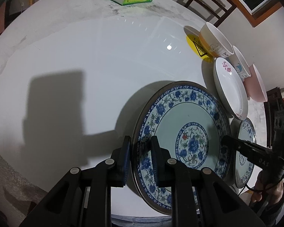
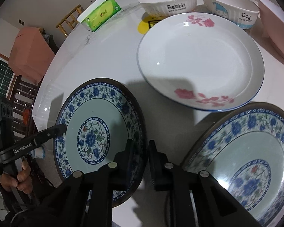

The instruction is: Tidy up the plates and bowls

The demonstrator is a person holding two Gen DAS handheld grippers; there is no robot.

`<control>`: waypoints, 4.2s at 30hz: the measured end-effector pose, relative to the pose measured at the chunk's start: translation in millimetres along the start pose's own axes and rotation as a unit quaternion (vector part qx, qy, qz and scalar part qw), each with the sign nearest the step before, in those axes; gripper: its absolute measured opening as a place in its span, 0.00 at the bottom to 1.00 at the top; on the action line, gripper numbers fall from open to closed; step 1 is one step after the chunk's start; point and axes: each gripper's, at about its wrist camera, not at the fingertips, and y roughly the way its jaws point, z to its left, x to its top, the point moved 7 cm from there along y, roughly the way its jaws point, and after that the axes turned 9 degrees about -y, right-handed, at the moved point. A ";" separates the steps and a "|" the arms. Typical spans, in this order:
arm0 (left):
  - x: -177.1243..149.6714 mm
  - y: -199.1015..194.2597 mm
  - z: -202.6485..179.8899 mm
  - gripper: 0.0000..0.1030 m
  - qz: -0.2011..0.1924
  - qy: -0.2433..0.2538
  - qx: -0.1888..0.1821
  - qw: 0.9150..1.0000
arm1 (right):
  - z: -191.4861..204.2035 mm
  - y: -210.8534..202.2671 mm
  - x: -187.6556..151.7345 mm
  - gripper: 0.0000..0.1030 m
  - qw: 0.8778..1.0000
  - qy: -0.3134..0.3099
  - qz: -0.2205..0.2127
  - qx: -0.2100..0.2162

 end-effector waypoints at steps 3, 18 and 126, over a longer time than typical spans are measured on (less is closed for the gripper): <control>3.8 -4.1 2.9 0.16 -0.008 0.007 0.007 1.000 | 8.4 1.0 -0.6 0.16 1.000 0.001 -0.005 -0.001; 18.2 3.2 20.7 0.20 -0.013 0.009 0.015 1.000 | 27.2 13.2 -9.5 0.16 1.000 0.011 -0.013 -0.005; -89.4 59.0 -212.7 0.50 0.048 0.139 -0.160 0.976 | -188.0 -127.4 -140.7 0.23 0.977 0.136 -0.162 0.000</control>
